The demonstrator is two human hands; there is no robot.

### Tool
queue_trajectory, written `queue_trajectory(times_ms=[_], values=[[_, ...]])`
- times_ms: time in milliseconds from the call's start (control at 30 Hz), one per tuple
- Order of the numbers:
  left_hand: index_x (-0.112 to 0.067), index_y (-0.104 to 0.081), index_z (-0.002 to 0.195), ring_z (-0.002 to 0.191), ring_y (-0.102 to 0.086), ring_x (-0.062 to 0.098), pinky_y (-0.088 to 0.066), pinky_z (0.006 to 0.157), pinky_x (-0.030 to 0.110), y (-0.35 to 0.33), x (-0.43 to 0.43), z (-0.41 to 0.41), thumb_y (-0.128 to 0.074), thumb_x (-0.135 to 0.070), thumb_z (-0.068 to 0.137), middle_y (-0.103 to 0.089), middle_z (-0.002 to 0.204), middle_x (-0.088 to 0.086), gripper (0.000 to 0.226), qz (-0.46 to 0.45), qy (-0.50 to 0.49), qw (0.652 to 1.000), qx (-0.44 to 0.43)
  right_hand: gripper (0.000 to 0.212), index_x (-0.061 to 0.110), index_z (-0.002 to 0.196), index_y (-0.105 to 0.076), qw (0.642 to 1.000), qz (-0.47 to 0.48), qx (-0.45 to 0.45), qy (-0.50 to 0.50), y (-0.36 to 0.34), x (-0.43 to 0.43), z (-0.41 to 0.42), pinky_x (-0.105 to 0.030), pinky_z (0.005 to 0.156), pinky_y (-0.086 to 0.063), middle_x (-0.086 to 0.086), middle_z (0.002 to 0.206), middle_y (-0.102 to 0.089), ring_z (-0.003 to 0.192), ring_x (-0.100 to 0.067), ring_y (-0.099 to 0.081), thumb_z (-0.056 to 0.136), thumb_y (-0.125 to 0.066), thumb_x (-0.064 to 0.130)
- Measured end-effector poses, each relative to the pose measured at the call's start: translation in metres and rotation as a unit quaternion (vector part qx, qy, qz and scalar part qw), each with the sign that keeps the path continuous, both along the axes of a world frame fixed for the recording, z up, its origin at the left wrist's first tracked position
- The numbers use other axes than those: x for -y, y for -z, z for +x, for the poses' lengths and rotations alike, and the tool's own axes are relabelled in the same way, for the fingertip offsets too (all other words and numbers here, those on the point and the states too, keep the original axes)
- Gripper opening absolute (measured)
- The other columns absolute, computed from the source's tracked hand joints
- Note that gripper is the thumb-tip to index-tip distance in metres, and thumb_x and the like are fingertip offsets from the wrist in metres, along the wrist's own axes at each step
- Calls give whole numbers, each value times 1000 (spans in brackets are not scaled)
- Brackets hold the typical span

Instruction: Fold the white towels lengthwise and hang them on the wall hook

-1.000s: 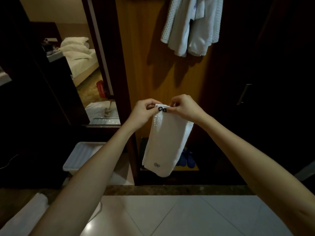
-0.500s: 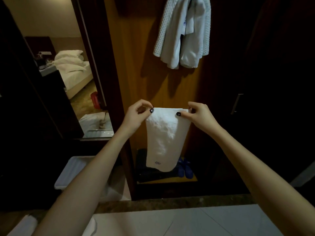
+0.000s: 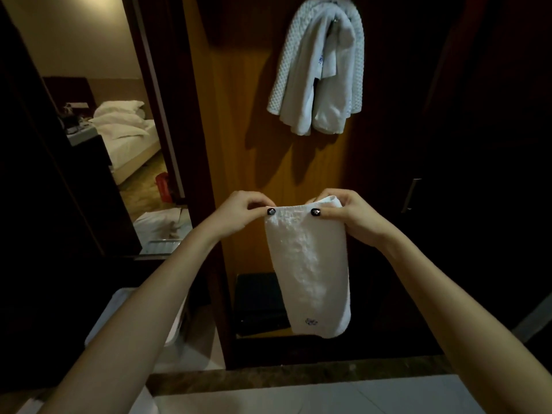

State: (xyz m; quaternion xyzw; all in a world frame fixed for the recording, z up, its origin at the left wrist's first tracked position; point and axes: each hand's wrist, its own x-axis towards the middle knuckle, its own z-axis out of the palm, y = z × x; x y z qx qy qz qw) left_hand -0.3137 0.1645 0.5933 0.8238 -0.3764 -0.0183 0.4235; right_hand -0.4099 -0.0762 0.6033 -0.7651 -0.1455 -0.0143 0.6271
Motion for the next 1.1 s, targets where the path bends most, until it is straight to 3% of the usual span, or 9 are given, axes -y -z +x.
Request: queue_trajectory(times_ms=[100, 200, 400, 533, 633, 767, 833, 1000, 1100], values=[[-25, -70, 94, 79, -58, -2, -41, 73, 14, 3, -1, 3, -61, -24, 92, -64, 86, -14, 10, -22, -11, 1000, 6, 16, 8, 99, -70, 998, 32, -35, -41, 2, 3, -1, -33, 79, -57, -12, 98, -71, 90, -25, -68, 87, -67, 18], [-19, -66, 94, 60, -56, 4, -45, 61, 15, 3, 4, -1, -56, -21, 95, -60, 63, -8, 10, -95, 28, 993, -67, 22, 5, 105, -69, 997, 35, -35, -55, 5, 3, -3, -38, 86, -54, -15, 104, -69, 96, -29, -66, 88, -65, 19], [-11, -59, 89, 73, -61, 2, -46, 63, 11, -10, 17, -14, -43, -56, 89, -65, 79, -11, 48, -186, 101, 970, -118, 18, 11, 103, -75, 999, -18, 26, -14, 1, -13, -4, -29, 88, -52, -3, 112, -70, 108, -16, -65, 88, -65, 14], [-13, -61, 91, 86, -62, 14, -49, 74, 18, -16, 22, -16, -43, -78, 77, -63, 93, 6, 68, -166, 132, 968, -135, 16, 17, 97, -77, 998, -42, 37, 43, 0, -21, 4, -23, 92, -48, 8, 122, -64, 119, 2, -55, 85, -70, 10], [-16, -61, 94, 88, -61, 13, -49, 75, 18, -21, 26, -21, -40, -80, 77, -63, 92, -2, 69, -148, 137, 971, -129, 13, 10, 97, -76, 997, -13, 45, 61, 3, -26, 8, -23, 85, -53, 2, 106, -73, 100, -12, -67, 85, -70, 10], [-34, -58, 105, 98, -62, 10, -52, 83, 25, -22, 27, -23, -41, -82, 74, -64, 96, -17, 59, -139, 117, 977, -115, 13, 9, 75, -67, 992, 11, 59, 109, 6, -29, 13, -23, 67, -50, -2, 77, -68, 74, -15, -64, 83, -75, 16], [-34, -51, 116, 102, -64, 8, -51, 89, 23, -18, 26, -22, -53, -74, 74, -66, 97, -16, 58, -155, 106, 974, -125, 19, 11, 68, -64, 990, 31, 63, 125, 6, -29, 15, -20, 62, -49, 1, 72, -67, 69, -12, -64, 82, -76, 14], [-26, -51, 116, 97, -67, 12, -51, 80, 20, 0, 34, -25, -72, -11, 83, -71, 99, -2, 42, -259, 34, 957, -124, 21, 13, 65, -62, 982, 49, 99, 153, 5, -33, 19, -15, 61, -49, 4, 68, -68, 69, -7, -66, 81, -76, 10], [-25, -56, 107, 97, -67, 14, -53, 80, 22, 0, 38, -27, -69, -8, 85, -69, 101, 0, 31, -278, 12, 957, -82, 16, 14, 69, -67, 980, 50, 108, 160, 2, -35, 19, -16, 62, -50, 2, 72, -72, 72, -8, -69, 82, -75, 12]])
